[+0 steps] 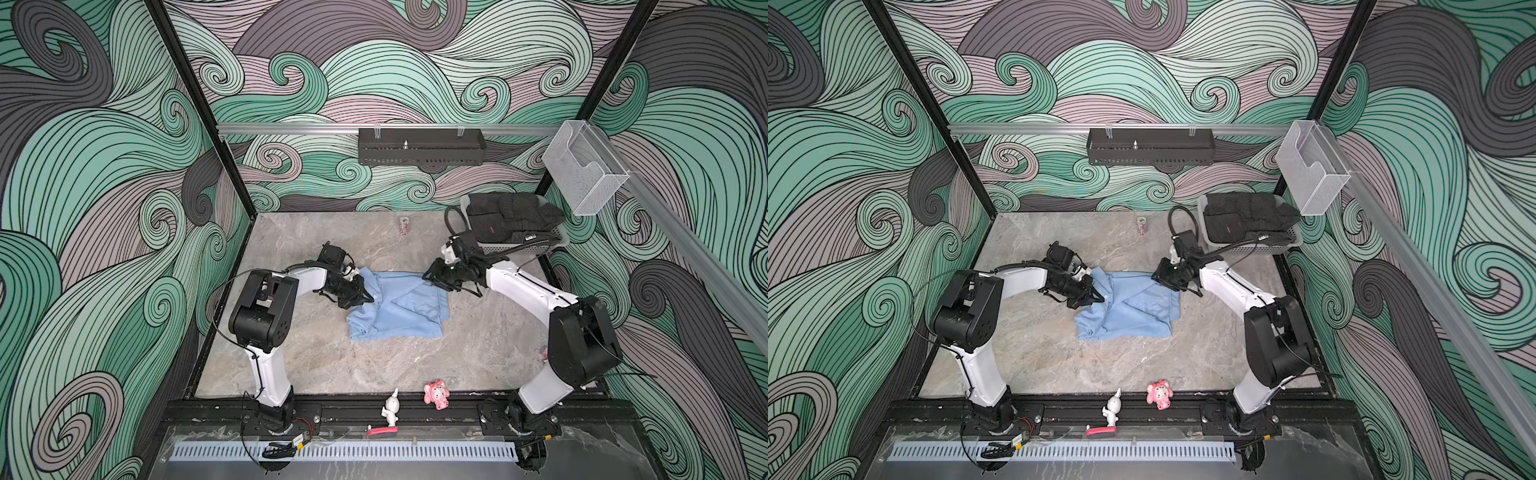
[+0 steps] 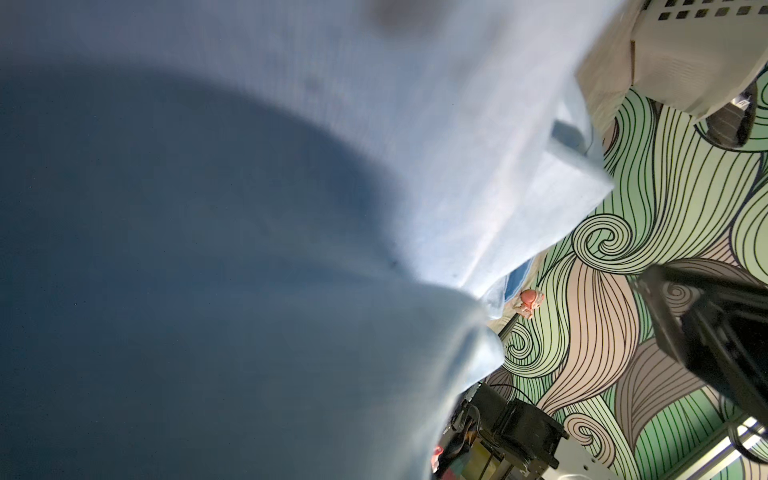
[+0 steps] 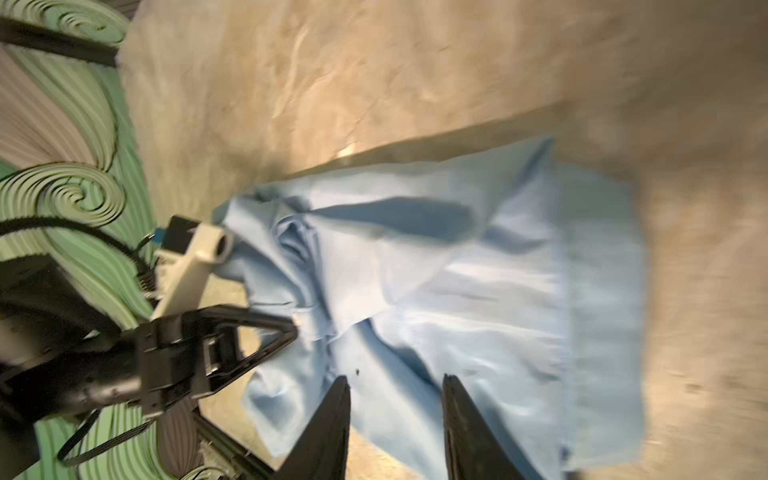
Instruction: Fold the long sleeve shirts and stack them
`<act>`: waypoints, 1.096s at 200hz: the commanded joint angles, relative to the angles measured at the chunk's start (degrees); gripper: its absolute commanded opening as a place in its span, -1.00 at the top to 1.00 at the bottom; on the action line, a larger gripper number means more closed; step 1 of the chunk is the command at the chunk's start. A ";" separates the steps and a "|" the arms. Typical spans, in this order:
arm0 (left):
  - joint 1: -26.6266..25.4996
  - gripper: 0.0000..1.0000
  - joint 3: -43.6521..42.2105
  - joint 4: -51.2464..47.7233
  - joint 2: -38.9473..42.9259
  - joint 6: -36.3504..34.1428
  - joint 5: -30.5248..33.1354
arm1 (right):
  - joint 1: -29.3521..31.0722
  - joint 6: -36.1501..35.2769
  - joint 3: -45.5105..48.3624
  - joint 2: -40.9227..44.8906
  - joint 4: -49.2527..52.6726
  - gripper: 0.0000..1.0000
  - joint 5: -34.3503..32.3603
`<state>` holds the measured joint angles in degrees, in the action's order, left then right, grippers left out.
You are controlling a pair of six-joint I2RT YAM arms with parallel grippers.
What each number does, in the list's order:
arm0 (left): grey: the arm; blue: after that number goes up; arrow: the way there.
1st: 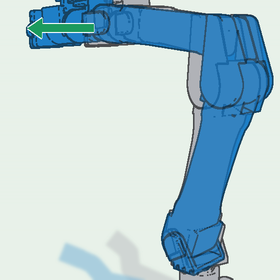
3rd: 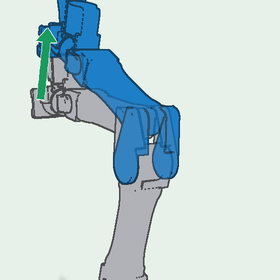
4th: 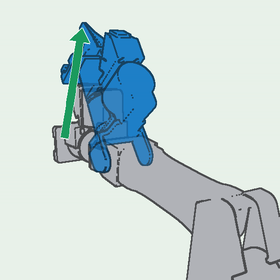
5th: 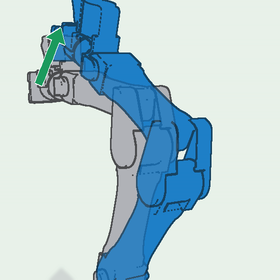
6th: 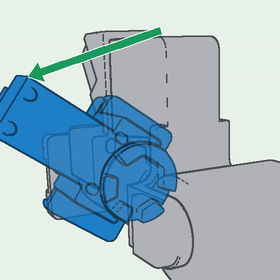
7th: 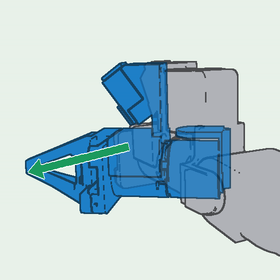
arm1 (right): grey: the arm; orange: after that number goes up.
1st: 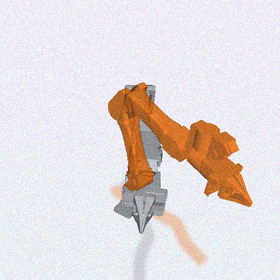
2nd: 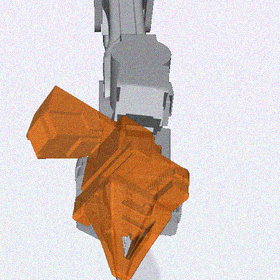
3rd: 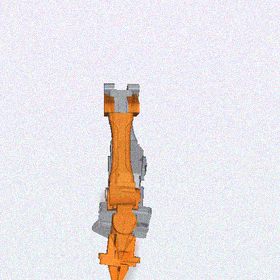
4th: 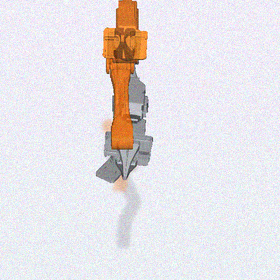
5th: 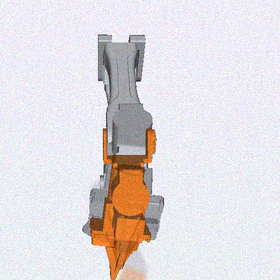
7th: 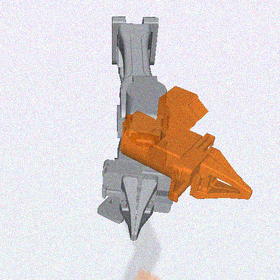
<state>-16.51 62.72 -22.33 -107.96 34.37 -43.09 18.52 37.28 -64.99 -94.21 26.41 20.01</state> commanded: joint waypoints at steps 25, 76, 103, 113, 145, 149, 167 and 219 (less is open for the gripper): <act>-1.35 1.00 2.62 -4.60 -2.07 -2.09 2.73 | -7.64 -10.74 2.75 -6.43 8.12 0.17 2.18; -3.09 1.00 6.40 -11.39 2.17 -3.87 4.74 | -8.37 -14.36 1.63 -13.60 7.03 0.46 9.32; -4.85 1.00 9.62 -15.43 4.42 -4.05 6.87 | -8.42 -15.47 1.89 -13.98 6.66 0.62 11.42; -5.86 1.00 11.36 -17.24 5.03 -3.88 8.17 | -8.33 -15.68 1.86 -14.07 6.72 0.64 11.86; -9.66 1.00 18.86 -23.31 5.01 -3.13 12.99 | -8.18 -15.67 2.36 -13.63 6.25 0.69 13.28; -10.28 1.00 19.77 -23.94 4.79 -3.01 13.60 | -8.24 -15.66 2.45 -13.59 6.26 0.69 13.34; -13.05 1.00 23.81 -25.62 2.81 -1.70 15.28 | -8.22 -15.74 2.66 -13.46 6.12 0.71 13.84; -20.18 1.00 35.42 -27.17 -6.60 0.16 18.22 | -8.09 -15.46 3.02 -13.19 5.73 0.74 14.65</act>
<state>-34.24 93.62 -46.41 -109.93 33.10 -27.40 10.11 22.50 -62.81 -107.15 32.23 33.15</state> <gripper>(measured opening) 0.058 0.132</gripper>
